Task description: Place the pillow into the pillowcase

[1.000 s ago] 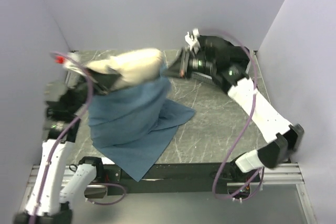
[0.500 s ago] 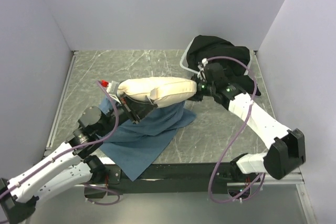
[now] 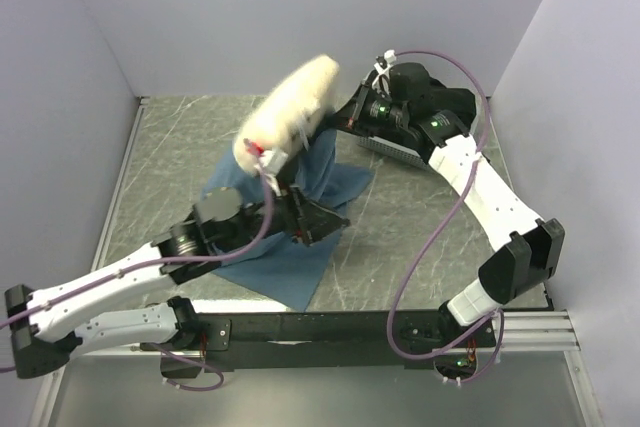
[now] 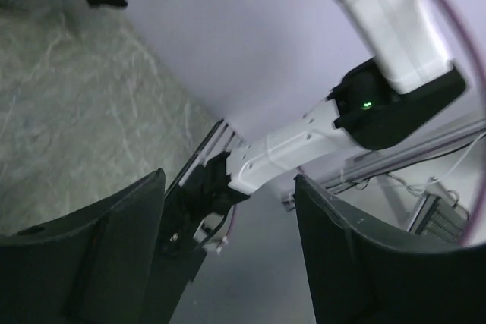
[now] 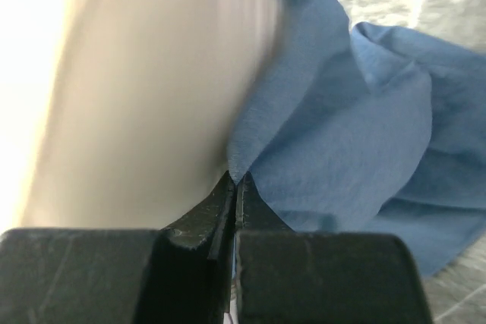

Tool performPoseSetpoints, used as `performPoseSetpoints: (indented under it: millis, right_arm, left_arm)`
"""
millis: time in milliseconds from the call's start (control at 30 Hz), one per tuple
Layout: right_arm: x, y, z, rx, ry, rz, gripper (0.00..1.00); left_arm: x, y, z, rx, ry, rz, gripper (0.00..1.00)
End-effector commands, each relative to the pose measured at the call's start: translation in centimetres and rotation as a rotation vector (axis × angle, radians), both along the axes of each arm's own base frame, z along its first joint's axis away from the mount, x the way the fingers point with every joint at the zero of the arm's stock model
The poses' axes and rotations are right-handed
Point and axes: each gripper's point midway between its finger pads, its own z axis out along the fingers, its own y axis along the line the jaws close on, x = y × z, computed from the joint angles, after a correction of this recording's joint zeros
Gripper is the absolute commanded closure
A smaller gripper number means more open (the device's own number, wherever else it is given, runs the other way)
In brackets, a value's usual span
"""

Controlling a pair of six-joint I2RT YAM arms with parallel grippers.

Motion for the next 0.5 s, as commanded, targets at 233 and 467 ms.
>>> performPoseSetpoints:
  millis: [233, 467]
  right_arm:
    - [-1.9, 0.0, -0.4, 0.004, -0.039, 0.047, 1.0]
    - [-6.0, -2.1, -5.8, -0.054, -0.046, 0.061, 1.0]
  left_arm:
    - [-3.1, 2.5, 10.1, -0.114, -0.097, -0.085, 0.2]
    - [0.8, 11.5, 13.7, -0.096, -0.099, 0.349, 0.27]
